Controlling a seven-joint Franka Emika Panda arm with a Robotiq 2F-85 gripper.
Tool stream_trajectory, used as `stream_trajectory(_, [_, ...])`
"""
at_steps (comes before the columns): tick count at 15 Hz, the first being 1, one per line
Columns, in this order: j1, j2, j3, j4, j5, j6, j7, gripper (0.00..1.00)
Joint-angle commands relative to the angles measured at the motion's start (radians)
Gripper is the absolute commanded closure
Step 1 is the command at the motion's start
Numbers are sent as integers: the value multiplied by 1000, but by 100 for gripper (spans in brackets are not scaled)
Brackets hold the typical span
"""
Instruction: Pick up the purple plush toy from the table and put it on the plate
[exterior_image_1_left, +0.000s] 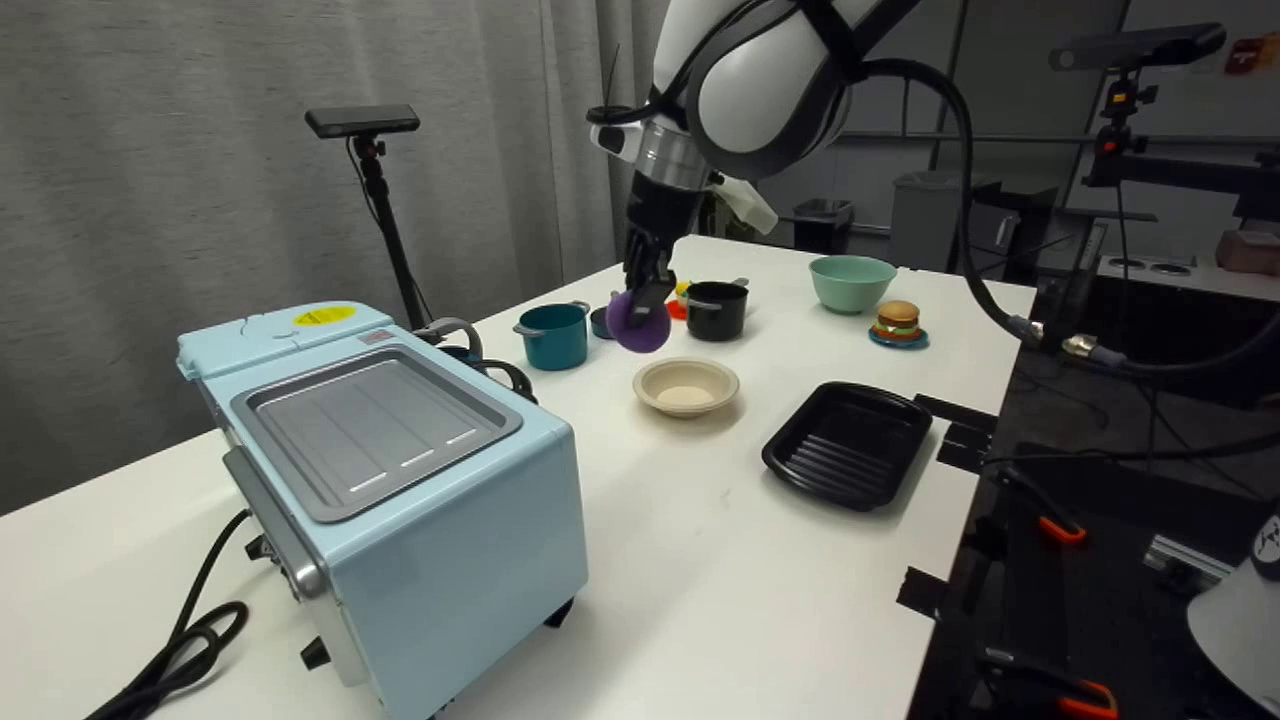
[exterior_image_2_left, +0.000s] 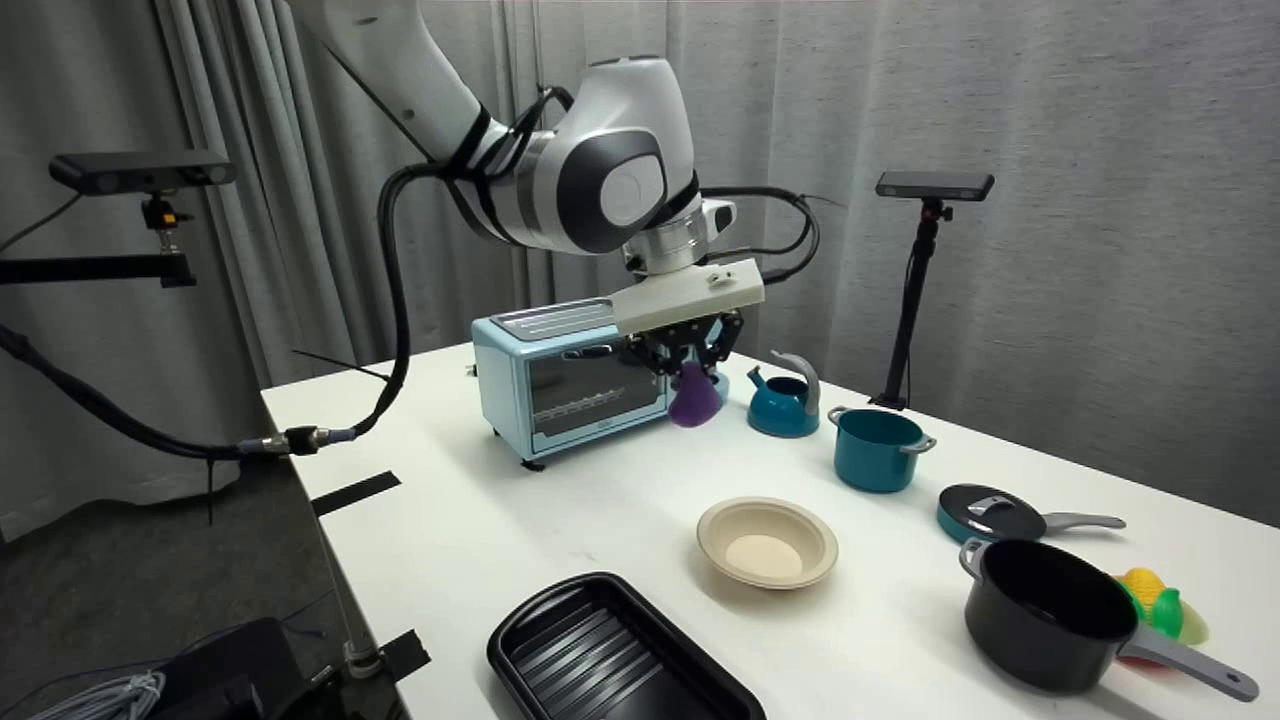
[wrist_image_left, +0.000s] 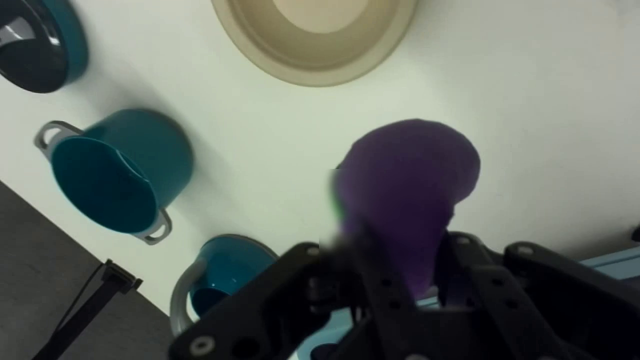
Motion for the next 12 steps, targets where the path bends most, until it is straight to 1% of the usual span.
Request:
stream_trajectory(1, [-3, -51, -73, -10, -146, -6, 65, 94])
stream_trajectory(4, [-21, -55, -124, -13, -234, 11, 94, 94])
stream_trajectory(7, [-43, -27, -169, -24, -303, 41, 119, 94])
stream_trajectory(10, [-63, 21, -196, -30, -325, 72, 145, 94])
stream_trajectory(12, [-72, 68, -204, -29, -313, 98, 157, 94])
